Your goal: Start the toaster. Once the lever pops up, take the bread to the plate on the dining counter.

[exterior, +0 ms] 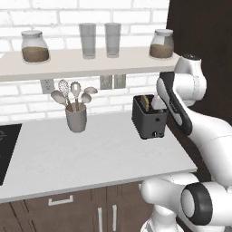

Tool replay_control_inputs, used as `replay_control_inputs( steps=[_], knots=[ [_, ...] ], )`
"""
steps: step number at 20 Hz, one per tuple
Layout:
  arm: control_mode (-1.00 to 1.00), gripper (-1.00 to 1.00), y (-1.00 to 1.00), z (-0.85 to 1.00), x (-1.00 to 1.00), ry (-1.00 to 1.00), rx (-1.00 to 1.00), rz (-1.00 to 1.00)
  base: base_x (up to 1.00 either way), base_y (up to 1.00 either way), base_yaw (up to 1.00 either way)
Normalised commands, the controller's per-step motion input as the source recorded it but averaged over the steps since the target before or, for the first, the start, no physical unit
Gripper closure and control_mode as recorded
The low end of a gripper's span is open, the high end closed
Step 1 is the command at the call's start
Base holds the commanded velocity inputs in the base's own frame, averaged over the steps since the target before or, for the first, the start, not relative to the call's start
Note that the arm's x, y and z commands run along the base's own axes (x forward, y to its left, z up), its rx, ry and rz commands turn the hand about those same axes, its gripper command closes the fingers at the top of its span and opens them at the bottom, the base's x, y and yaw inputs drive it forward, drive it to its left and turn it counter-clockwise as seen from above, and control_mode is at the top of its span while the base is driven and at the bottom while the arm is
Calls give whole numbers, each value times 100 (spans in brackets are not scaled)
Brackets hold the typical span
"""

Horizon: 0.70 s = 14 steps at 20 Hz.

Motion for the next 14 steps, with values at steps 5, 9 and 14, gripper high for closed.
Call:
replay_control_inputs(
  steps=[5, 9, 14],
  knots=[
    [-100, 100, -25, -30, 14, 0, 0, 0, 0, 0, 0],
    [-100, 100, -9, -26, 31, 0, 0, 0, 0, 0, 0],
    [-100, 100, -1, -25, 34, 1, -1, 0, 0, 0, 0]
  ],
)
